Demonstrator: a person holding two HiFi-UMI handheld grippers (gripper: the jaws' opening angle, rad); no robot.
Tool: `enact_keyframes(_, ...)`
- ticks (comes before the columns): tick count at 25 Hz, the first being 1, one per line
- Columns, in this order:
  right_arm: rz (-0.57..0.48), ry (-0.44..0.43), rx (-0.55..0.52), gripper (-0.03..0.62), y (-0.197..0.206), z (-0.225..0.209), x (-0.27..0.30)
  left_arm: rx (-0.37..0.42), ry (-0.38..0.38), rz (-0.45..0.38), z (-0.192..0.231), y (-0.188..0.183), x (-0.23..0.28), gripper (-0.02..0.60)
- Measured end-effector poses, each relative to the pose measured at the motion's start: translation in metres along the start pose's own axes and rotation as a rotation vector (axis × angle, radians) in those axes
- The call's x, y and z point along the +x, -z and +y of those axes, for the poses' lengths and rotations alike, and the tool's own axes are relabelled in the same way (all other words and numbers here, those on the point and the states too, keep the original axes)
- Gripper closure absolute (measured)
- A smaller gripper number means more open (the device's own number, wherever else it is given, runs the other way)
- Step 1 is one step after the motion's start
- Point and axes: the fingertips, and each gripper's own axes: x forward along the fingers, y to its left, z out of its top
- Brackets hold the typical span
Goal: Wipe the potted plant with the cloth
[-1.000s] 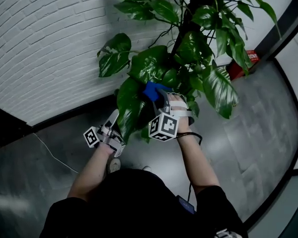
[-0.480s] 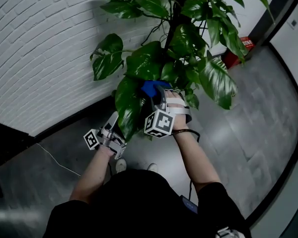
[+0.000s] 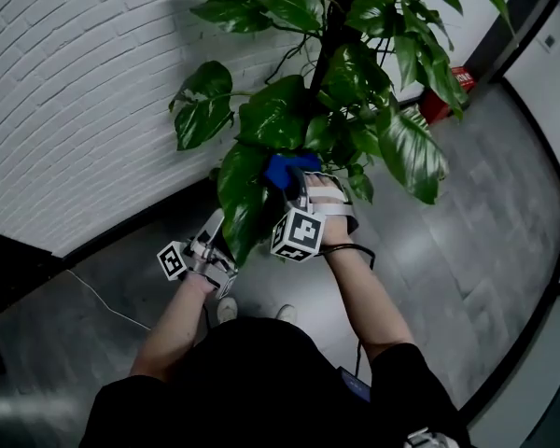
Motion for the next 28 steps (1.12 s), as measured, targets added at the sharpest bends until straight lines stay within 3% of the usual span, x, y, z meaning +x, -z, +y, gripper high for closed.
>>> enact_keyframes(8,-0.016,-0.061,-0.011,0.488,0.002,0.038,-0.012,0.010,-0.003,-0.001,0.000,-0.001,-0.002,0.483)
enact_keyframes(28,-0.055,-0.174,0.148,0.488,-0.008,0.115,-0.060,-0.025,0.048,-0.036,-0.007,-0.007,0.003,0.483)
